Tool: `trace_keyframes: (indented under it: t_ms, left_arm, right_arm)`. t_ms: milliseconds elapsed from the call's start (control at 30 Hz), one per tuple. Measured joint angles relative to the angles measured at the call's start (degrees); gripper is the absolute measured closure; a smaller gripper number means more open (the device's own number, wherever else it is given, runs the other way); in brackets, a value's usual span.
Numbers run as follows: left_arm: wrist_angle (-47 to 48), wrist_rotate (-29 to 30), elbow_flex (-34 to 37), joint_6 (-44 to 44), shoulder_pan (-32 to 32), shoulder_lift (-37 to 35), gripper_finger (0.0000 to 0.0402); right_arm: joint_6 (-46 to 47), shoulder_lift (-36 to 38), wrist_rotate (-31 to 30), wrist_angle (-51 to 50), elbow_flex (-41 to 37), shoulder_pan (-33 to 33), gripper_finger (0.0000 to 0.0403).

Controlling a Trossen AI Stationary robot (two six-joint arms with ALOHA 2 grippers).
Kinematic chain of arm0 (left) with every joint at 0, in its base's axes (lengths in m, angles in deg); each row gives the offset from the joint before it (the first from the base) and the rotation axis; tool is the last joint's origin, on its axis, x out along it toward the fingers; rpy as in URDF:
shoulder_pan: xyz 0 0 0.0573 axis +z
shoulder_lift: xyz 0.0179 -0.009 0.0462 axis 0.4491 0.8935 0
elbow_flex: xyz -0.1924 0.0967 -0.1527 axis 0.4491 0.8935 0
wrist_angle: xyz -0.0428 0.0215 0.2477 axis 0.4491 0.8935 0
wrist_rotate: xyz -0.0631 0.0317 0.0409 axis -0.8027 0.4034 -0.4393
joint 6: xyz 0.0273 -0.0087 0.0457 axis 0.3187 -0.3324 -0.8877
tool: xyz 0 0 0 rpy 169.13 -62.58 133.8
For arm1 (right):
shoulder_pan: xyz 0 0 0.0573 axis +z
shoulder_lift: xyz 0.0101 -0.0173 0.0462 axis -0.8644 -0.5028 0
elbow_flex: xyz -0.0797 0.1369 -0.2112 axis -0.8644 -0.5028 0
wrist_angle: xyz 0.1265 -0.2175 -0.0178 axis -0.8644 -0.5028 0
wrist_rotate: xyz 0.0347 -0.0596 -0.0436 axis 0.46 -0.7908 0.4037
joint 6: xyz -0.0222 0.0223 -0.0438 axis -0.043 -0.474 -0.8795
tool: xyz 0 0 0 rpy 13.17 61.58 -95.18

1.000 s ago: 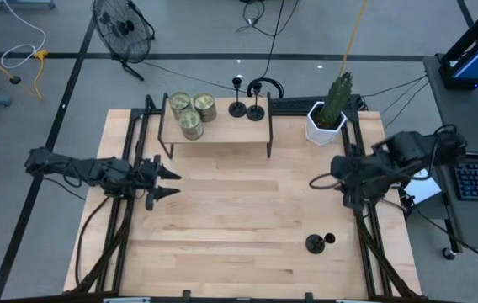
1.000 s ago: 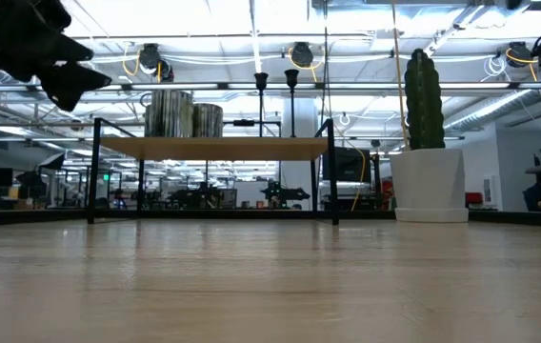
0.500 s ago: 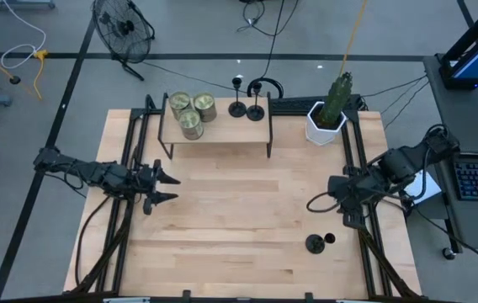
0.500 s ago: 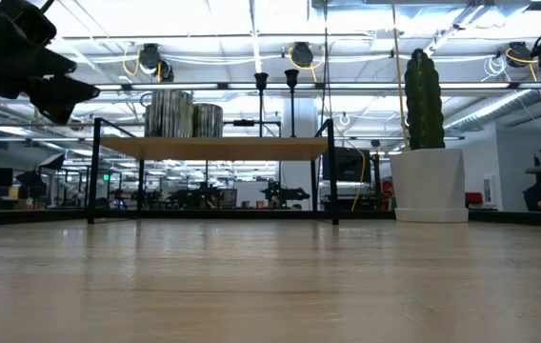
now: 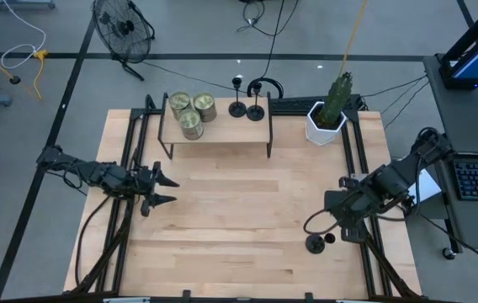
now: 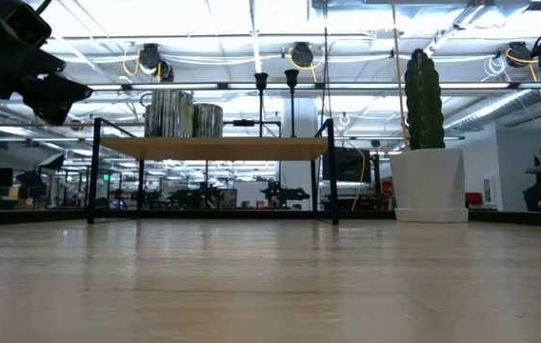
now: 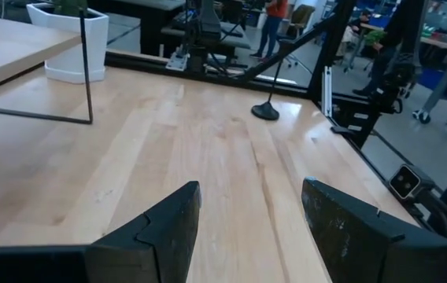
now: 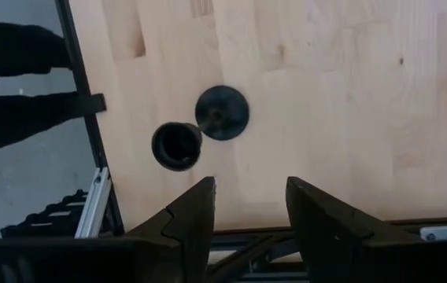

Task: Pick & Place candle stick holders
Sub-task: Put the black candle holder on the shelf

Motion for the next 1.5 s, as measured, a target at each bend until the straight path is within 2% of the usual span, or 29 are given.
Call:
trace_keyframes:
  t_ms: [367,567,900,1167,1500]
  left_arm:
    - [0.0,-0.4,0.0,-0.2,0.0,0.0,0.0169]
    - [-0.1,-3.0,0.0,-0.2,0.0,0.0,0.0169]
    - [-0.1,-3.1,0.0,-1.3,0.0,0.0,0.0169]
    - [-0.2,-3.1,0.0,-1.4,0.0,0.0,0.0169]
    - [-0.2,-3.1,0.0,-1.6,0.0,0.0,0.0169]
  right_arm:
    - [3.2,-3.0,-0.1,1.3,0.0,0.7,0.025]
    - [7.8,-3.9,0.0,1.5,0.0,1.0,0.025]
    - [15.6,-3.8,-0.1,2.8,-1.2,3.7,0.025]
    - [16.2,-3.4,1.4,7.2,-7.7,3.9,0.025]
    - [17.0,-2.3,1.6,9.8,-8.3,4.4,0.025]
